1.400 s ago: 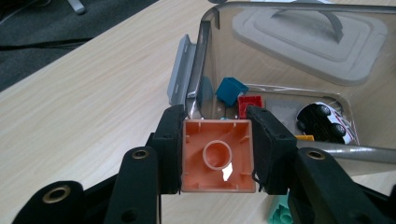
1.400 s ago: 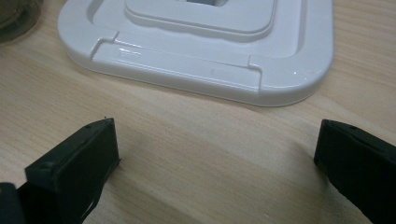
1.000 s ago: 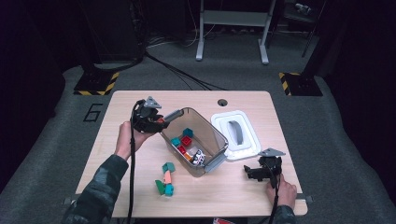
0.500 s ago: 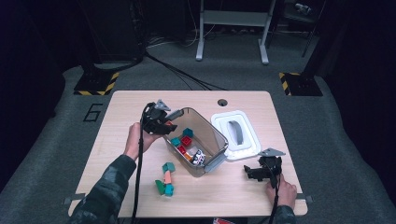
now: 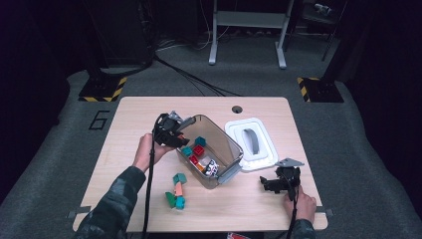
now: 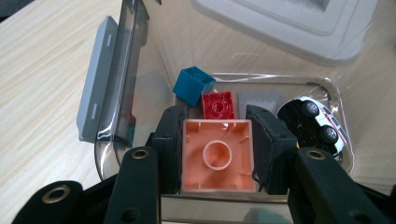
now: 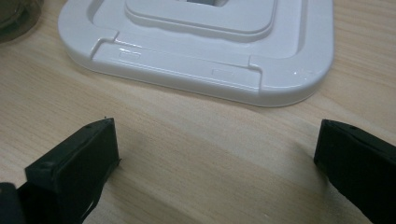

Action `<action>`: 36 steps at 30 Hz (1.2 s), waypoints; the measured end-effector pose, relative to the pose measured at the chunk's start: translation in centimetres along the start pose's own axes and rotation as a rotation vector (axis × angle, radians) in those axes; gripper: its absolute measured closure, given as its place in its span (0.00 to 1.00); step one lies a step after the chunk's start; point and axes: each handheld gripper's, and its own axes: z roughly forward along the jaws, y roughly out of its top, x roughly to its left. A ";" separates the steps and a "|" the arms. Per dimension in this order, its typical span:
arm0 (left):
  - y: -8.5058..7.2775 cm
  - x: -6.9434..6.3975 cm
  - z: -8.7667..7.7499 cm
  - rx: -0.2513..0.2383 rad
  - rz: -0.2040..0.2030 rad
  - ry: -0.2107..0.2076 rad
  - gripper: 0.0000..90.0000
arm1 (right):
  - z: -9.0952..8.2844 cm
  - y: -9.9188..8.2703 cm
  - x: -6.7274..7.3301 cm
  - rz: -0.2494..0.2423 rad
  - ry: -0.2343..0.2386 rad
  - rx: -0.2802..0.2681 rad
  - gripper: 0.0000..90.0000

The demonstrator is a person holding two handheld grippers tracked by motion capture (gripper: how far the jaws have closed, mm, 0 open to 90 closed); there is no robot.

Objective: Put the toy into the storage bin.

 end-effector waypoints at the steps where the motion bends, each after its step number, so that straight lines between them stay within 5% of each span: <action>1: 0.0 0.0 0.0 0.002 -0.001 -0.001 0.65 | 0.0 0.0 0.0 0.000 0.000 0.000 0.00; 11: -0.1 0.0 -0.1 0.004 -0.004 -0.015 0.65 | 0.0 0.0 0.0 0.000 0.000 0.000 0.00; 17: -0.4 -0.2 -1.2 -0.036 -0.009 -0.024 0.38 | 0.0 0.0 0.0 0.000 0.000 0.000 0.00; 23: -1.0 -0.6 -3.1 -0.067 -0.002 -0.006 0.22 | 0.0 0.0 0.0 0.000 0.000 0.000 0.00; 28: -2.4 -0.9 -4.7 -0.089 0.005 0.008 0.18 | 0.0 0.0 0.0 0.000 0.000 0.000 0.00; 36: -4.8 -1.3 -4.8 -0.077 0.002 0.027 0.16 | 0.0 0.0 0.0 0.000 0.000 0.000 0.00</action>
